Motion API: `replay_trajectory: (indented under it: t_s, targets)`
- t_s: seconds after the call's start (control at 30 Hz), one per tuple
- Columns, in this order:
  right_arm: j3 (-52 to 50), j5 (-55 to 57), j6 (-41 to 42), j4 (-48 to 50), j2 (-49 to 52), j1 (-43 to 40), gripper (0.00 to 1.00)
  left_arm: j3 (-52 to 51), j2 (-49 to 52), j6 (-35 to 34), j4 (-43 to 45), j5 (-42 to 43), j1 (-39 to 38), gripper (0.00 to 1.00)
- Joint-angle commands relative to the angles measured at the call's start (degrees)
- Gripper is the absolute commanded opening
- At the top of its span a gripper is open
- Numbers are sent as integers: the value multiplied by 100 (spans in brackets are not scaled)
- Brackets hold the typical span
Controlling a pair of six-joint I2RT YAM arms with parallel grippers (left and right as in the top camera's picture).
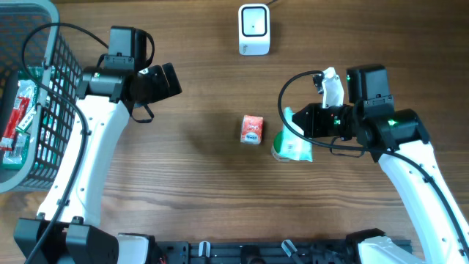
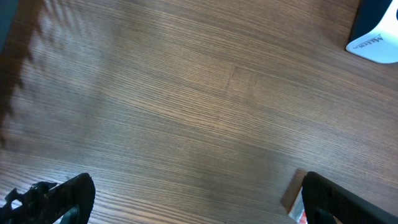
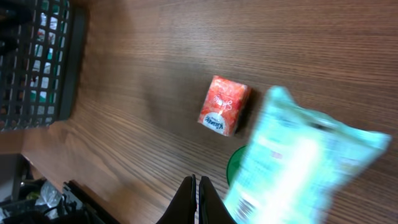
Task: Scan the item barcode
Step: 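Lower the tissue pack right of the jar and open the right gripper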
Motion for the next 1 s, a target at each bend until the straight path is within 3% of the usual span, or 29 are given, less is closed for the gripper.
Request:
replay_trajectory:
  t_s: [0.0, 0.17, 0.4, 0.5, 0.7, 0.97]
  targets:
    - [87, 232, -111, 9, 9, 13, 4, 4, -46, 94, 17, 66, 11, 100]
    - [85, 1019, -92, -142, 44, 13, 5, 4, -46, 94, 17, 66, 11, 100]
    - [61, 2260, 79, -807, 114, 11, 25, 4, -48, 94, 17, 66, 11, 100]
    - [-37, 2317, 57, -918, 245, 13, 38, 4, -46, 94, 17, 66, 11, 100]
    - [-354, 2138, 63, -791, 623, 13, 49, 4, -46, 94, 17, 66, 11, 100]
    - [-358, 2052, 98, -584, 1231, 11, 51, 4, -46, 94, 17, 66, 11, 100]
